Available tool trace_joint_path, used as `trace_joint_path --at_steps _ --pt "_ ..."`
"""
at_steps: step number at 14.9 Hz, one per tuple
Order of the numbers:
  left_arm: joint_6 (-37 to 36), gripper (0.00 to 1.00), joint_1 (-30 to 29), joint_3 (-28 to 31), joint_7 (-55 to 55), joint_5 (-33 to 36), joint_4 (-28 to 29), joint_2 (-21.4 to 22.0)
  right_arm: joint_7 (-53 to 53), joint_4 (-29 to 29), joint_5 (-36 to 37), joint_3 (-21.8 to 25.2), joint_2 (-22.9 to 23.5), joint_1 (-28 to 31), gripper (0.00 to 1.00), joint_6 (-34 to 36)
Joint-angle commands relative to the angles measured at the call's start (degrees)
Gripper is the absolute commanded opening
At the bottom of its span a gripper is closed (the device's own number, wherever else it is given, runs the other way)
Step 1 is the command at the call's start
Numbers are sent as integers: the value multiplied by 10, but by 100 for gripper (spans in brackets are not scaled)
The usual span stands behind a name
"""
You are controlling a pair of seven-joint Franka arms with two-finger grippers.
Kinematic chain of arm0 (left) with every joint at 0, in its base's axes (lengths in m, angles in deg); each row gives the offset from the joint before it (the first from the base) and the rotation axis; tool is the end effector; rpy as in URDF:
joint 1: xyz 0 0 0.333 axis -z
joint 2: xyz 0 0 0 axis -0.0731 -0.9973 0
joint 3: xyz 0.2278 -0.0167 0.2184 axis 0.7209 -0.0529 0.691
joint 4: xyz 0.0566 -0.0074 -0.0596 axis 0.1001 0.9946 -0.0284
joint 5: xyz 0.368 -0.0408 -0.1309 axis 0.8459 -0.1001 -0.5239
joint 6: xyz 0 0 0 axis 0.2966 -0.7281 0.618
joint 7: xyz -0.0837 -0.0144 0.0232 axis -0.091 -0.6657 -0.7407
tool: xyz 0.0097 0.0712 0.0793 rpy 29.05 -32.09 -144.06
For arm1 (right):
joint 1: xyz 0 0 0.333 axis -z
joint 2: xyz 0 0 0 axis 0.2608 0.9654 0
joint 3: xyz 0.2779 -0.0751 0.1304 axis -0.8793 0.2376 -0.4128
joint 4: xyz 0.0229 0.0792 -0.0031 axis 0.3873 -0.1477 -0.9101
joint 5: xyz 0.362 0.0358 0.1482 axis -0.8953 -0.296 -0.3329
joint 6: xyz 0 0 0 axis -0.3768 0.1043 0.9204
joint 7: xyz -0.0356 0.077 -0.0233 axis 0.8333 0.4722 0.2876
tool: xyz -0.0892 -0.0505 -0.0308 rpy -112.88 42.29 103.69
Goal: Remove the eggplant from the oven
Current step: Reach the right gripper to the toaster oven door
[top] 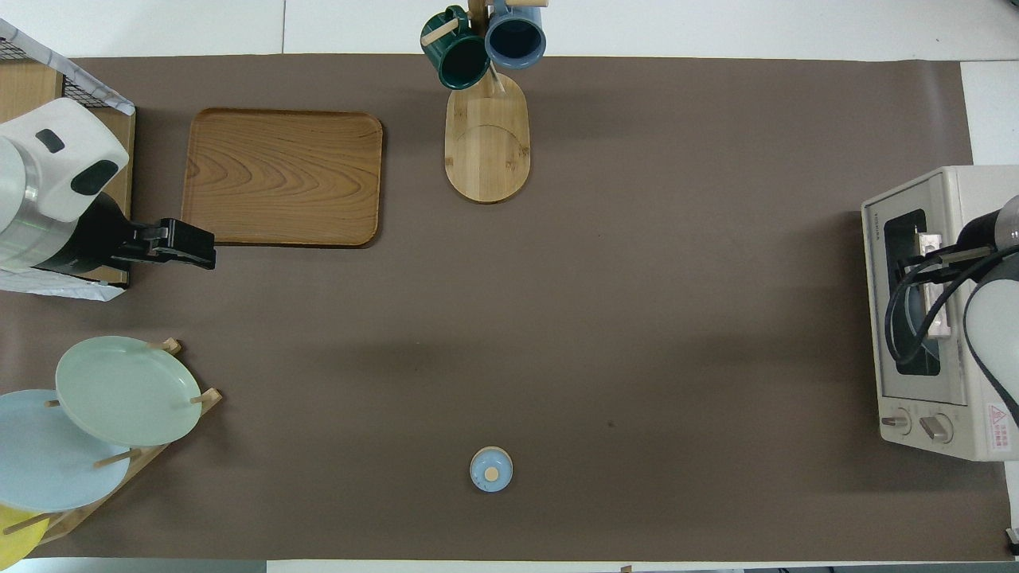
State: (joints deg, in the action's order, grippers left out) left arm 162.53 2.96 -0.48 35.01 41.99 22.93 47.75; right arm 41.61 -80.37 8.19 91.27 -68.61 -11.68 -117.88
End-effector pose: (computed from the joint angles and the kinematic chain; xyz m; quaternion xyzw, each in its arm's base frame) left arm 0.5406 -0.0991 0.5774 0.9991 -0.0327 -0.0211 0.0194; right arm 0.5357 -0.0747 0.4985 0.9967 0.0666 -0.0236 0.0410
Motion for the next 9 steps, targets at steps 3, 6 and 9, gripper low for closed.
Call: trace_joint_path --at_steps 3,6,9 --pt "3 100 -6 -5 0 11 10 13 -35 -34 23 -3 -3 7 0 -29" --pt "3 100 -6 -5 0 11 10 13 -27 -41 85 -3 -3 6 0 -40" --pt "5 100 -6 -5 1 11 10 13 -27 -46 87 -4 -2 11 0 -45"
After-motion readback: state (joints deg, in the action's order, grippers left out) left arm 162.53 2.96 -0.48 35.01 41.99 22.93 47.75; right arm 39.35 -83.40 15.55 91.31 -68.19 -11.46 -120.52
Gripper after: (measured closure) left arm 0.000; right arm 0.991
